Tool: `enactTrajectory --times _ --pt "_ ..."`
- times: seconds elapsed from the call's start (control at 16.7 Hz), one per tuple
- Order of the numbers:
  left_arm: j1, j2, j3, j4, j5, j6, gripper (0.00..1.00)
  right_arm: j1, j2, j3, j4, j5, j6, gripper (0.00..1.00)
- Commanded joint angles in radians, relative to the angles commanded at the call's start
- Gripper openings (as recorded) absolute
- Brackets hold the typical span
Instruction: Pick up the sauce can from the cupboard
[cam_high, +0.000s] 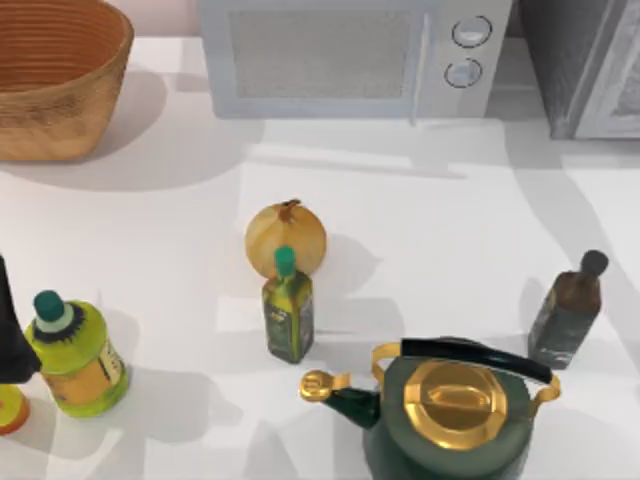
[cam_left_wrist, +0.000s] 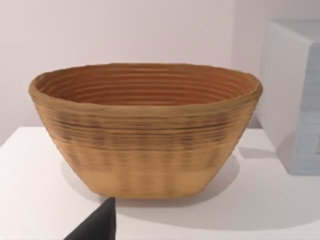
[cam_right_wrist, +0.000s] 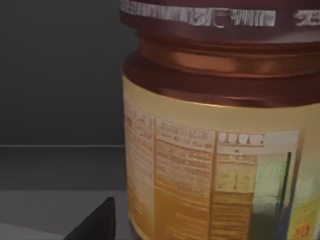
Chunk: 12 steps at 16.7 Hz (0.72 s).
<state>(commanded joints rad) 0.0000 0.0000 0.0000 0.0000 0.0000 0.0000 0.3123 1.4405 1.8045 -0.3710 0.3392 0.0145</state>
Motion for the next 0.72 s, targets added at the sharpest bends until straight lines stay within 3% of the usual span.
enactTrajectory --times 0.42,0.72 --pt "0.0 0.0 0.0 0.0 0.0 0.0 1.0 0.006 0.024 0.023 0.01 0.004 -0.001 1.0" --pt "0.0 0.0 0.0 0.0 0.0 0.0 1.0 -0.028 0.156 0.157 0.011 -0.029 -0.001 1.0"
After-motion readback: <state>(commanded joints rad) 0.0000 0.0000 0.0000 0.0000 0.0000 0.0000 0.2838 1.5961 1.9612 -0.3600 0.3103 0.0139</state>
